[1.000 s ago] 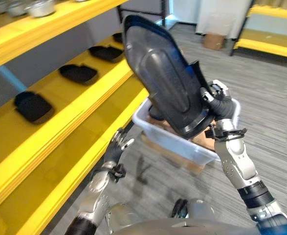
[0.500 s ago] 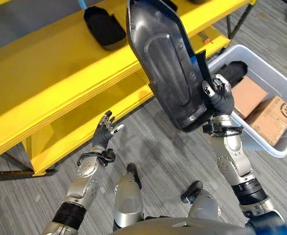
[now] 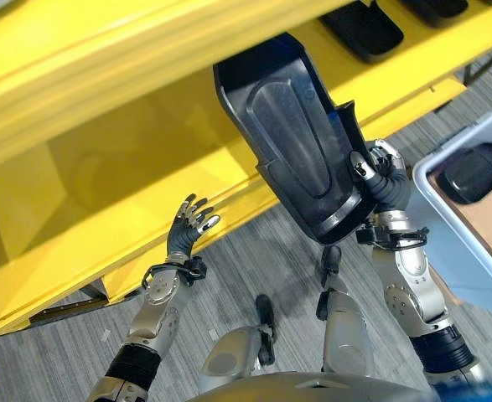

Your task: Move parts from the plastic box to the shelf.

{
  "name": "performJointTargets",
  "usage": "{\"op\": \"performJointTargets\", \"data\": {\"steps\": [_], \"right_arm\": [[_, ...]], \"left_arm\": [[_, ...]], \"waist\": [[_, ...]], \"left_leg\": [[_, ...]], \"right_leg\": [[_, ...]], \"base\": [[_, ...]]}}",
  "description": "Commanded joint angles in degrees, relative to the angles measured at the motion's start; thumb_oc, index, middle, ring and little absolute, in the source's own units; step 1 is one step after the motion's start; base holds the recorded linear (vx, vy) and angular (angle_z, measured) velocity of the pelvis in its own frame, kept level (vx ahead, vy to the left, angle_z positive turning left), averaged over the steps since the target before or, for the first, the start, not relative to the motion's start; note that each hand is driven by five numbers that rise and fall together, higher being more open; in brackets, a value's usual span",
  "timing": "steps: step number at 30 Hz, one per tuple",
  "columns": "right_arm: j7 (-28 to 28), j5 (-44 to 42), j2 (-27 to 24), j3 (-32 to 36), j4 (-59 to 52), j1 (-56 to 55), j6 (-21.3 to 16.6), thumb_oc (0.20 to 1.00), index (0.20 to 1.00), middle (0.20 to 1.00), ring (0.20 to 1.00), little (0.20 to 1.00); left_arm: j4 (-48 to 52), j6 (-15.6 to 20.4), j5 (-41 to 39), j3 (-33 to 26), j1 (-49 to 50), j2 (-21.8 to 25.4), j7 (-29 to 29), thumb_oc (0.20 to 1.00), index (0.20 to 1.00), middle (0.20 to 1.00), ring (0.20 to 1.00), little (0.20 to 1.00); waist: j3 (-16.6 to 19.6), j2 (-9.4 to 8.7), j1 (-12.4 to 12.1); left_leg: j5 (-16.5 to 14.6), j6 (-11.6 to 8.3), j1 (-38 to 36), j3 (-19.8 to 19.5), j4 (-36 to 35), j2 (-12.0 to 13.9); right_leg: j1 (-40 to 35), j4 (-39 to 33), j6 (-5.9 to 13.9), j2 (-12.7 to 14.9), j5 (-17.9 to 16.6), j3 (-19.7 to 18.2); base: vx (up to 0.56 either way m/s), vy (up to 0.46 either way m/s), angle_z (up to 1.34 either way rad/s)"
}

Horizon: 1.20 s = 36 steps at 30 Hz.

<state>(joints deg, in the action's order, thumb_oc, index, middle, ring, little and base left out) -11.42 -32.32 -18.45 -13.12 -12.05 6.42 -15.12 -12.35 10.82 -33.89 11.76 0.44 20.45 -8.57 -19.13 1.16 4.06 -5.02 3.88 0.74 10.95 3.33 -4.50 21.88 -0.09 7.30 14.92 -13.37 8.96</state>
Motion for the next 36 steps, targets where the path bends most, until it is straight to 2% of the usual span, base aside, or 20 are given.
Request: {"op": "performJointTargets", "data": {"steps": [1,4,7,11,12,13,14,16,17,18,19,20,21,23,24,25,27,28,31,36], "right_arm": [[3.0,-0.7,1.2,3.7,-4.4,0.2,-3.4,0.2,0.2,0.2,0.2,0.2],[3.4,-1.1,0.4,4.4,-4.1,-0.3,-3.3,0.2,0.2,0.2,0.2,0.2],[3.6,-1.6,-0.4,5.3,-3.9,-1.3,-3.4,0.2,0.2,0.2,0.2,0.2],[3.4,-1.3,-1.0,5.3,-3.6,-1.4,-3.4,0.2,0.2,0.2,0.2,0.2],[3.3,-1.5,-0.9,4.6,-3.1,-0.7,-3.5,0.2,0.2,0.2,0.2,0.2],[3.2,-1.5,-1.0,3.9,-2.8,-0.2,-3.4,0.2,0.2,0.2,0.2,0.2],[3.2,-1.5,-1.0,3.8,-2.8,-0.2,-3.5,0.2,0.2,0.2,0.2,0.2],[3.4,-2.5,-1.4,2.2,-2.4,0.8,-3.8,0.2,0.2,0.2,0.2,0.2],[3.2,-2.8,-1.6,1.1,-1.7,1.5,-3.6,0.2,0.2,0.2,0.2,0.2],[3.2,-2.8,-1.6,1.1,-1.7,1.6,-3.7,0.2,0.2,0.2,0.2,0.2],[3.1,-2.8,-1.7,0.6,-1.7,2.1,-3.9,0.2,0.2,0.2,0.2,0.2],[2.9,-2.7,-1.6,0.4,-1.5,2.5,-3.9,0.2,0.2,0.2,0.2,0.2],[2.2,-2.3,-1.5,0.4,-0.7,3.3,-3.9,0.2,0.2,0.2,0.2,0.2],[1.7,-2.0,-1.3,0.3,-0.3,3.6,-3.8,0.2,0.2,0.2,0.2,0.2],[1.8,-2.5,-0.6,-0.5,0.2,3.6,-3.5,0.2,0.2,0.2,0.2,0.2],[1.8,-2.9,-0.2,-1.0,0.9,4.5,-3.3,0.2,0.2,0.2,0.2,0.2],[1.6,-3.0,0.1,-1.4,1.5,5.5,-2.9,0.2,0.2,0.2,0.2,0.2],[0.7,-3.0,1.0,-1.7,2.9,7.1,-2.5,0.2,0.2,0.2,0.2,0.2],[-2.3,0.0,2.2,-2.6,7.4,13.0,-1.7,0.2,0.2,0.2,0.2,0.2],[-6.1,2.1,2.9,-2.7,14.1,22.2,-0.9,0.2,0.2,0.2,0.2,0.2]], "left_arm": [[6.6,3.5,3.1,-1.7,0.3,2.3,1.7,1.0,1.0,1.0,1.0,1.0],[6.9,3.4,2.9,-2.3,1.3,1.7,2.0,1.0,1.0,1.0,1.0,1.0],[7.4,3.1,1.9,-2.7,3.4,1.1,2.6,1.0,1.0,1.0,1.0,1.0],[8.7,2.5,1.2,-2.6,5.3,1.1,3.4,1.0,1.0,1.0,1.0,1.0],[9.6,2.3,0.9,-2.7,6.0,1.1,3.5,1.0,1.0,1.0,1.0,1.0],[9.8,2.1,0.6,-2.6,6.6,1.1,3.6,1.0,1.0,1.0,1.0,1.0],[9.8,2.1,0.6,-2.6,6.6,1.1,3.6,1.0,1.0,1.0,1.0,1.0],[9.4,2.2,0.3,-2.6,6.9,0.7,3.6,1.0,1.0,1.0,1.0,1.0],[9.5,2.2,-0.4,-2.5,6.9,0.6,3.6,1.0,1.0,1.0,1.0,1.0],[9.5,2.1,-0.4,-2.5,6.9,0.6,3.6,1.0,1.0,1.0,1.0,1.0],[9.3,2.0,-0.5,-1.9,6.2,0.8,3.6,1.0,1.0,1.0,1.0,1.0],[9.7,1.8,-0.6,-1.7,5.9,1.2,3.9,1.0,1.0,1.0,1.0,1.0],[9.8,1.8,-1.0,-1.1,5.5,1.3,4.0,1.0,1.0,1.0,1.0,1.0],[9.5,1.9,-1.3,-1.0,4.9,1.3,3.7,1.0,1.0,1.0,1.0,1.0],[9.3,1.7,-1.8,-0.6,5.0,0.9,3.8,1.0,1.0,1.0,1.0,1.0],[9.1,2.1,-2.3,-0.2,4.1,1.4,3.8,1.0,1.0,1.0,1.0,1.0],[9.2,1.8,-2.5,0.9,2.9,2.2,4.1,1.0,1.0,1.0,1.0,1.0],[9.0,2.1,-2.8,1.5,1.7,2.9,4.0,1.0,1.0,1.0,1.0,1.0],[8.6,2.2,-2.5,3.4,-1.4,4.6,2.9,1.0,1.0,1.0,1.0,1.0],[8.5,2.0,-3.5,5.2,-3.0,5.8,2.4,1.0,1.0,1.0,1.0,1.0]], "waist": [[4.1,-4.91,-0.3],[5.0,-4.72,-0.4],[6.0,-4.59,-0.7],[7.4,-4.02,-1.3],[7.3,-3.63,-1.9],[7.1,-3.37,-2.3],[7.1,-3.33,-2.2],[6.0,-2.78,-2.6],[5.2,-2.68,-3.3],[5.2,-2.62,-3.0],[3.8,-2.87,-3.2],[3.7,-2.59,-3.0],[3.5,-1.56,-2.4],[3.4,-1.1,-2.5],[3.7,-0.61,-2.6],[3.7,-0.58,-3.2],[3.2,-1.2,-3.6],[2.8,-1.85,-4.4],[2.5,-3.12,-6.5],[1.3,-3.63,-9.0]], "left_leg": [[0.2,-6.13,-0.5,1.7,0.4,6.1],[-0.3,-6.92,-0.9,0.9,1.6,7.2],[0.2,-8.47,-2.0,0.4,1.9,10.1],[3.2,-10.39,-2.8,0.4,-0.8,14.0],[5.2,-11.32,-3.1,0.0,-1.9,16.0],[6.0,-11.72,-3.2,-0.1,-2.4,17.4],[6.1,-11.76,-3.2,-0.2,-2.5,17.4],[8.5,-12.75,-0.7,-0.6,-0.3,19.2],[11.0,-13.51,1.4,-0.8,2.0,19.9],[11.0,-13.55,1.6,-1.1,2.2,20.0],[13.5,-13.44,4.4,0.5,4.8,21.6],[15.6,-13.77,4.5,3.5,3.0,24.3],[18.5,-15.25,3.8,7.2,-1.1,28.5],[20.8,-15.16,2.9,8.9,-3.0,29.7],[17.0,-14.91,1.9,8.4,-2.6,28.6],[15.0,-13.99,3.5,8.4,0.2,27.3],[12.1,-13.63,4.6,9.4,4.2,26.6],[10.0,-13.18,5.7,9.5,6.7,24.9],[9.2,-12.82,8.6,9.1,8.3,22.9],[8.9,-12.53,11.1,7.8,9.3,22.1]], "right_leg": [[-8.3,-0.5,7.14,6.4,-5.0,-3.7],[-9.5,0.3,6.86,5.3,-4.0,-2.3],[-11.9,1.2,5.62,3.1,-0.1,-0.1],[-13.5,1.2,4.23,0.3,3.2,2.6],[-13.8,1.8,3.21,-1.4,4.8,3.3],[-13.7,3.3,2.38,-2.2,6.3,4.1],[-13.7,3.4,2.34,-2.3,6.4,4.1],[-14.4,4.3,0.79,-3.0,8.0,5.8],[-15.4,3.9,0.04,-3.2,8.5,7.1],[-15.5,3.8,0.0,-3.2,8.5,7.4],[-16.5,3.5,-0.08,-2.4,8.7,9.4],[-16.7,3.9,0.38,-1.6,8.8,10.8],[-17.5,5.4,1.81,-0.4,9.8,12.1],[-16.6,6.8,1.51,-0.1,9.6,12.5],[-16.6,8.1,2.65,0.5,10.6,12.1],[-16.1,8.0,2.45,1.9,9.0,11.2],[-17.4,8.1,3.02,4.5,8.3,11.6],[-18.5,7.0,3.82,6.4,6.9,11.3],[-19.2,4.7,4.42,8.0,4.8,12.1],[-18.5,4.7,4.6,8.4,4.5,13.3]], "base": [[0.21,-0.206,0.83],[0.17,-0.233,0.78],[0.14,-0.269,-0.09],[0.06,-0.263,0.17],[0.0,-0.342,0.31],[-0.02,-0.271,0.26],[-0.06,-0.223,0.19],[-0.1,-0.193,0.37],[-0.09,-0.113,0.51],[-0.13,-0.099,0.81],[-0.1,-0.007,1.04],[-0.02,0.14,1.18],[0.01,0.167,0.99],[0.06,0.175,0.9],[0.12,0.296,0.49],[0.13,0.287,-0.2],[0.11,0.286,-0.53],[0.17,0.336,-0.22],[0.11,0.194,-0.18],[0.04,0.038,0.43]]}}
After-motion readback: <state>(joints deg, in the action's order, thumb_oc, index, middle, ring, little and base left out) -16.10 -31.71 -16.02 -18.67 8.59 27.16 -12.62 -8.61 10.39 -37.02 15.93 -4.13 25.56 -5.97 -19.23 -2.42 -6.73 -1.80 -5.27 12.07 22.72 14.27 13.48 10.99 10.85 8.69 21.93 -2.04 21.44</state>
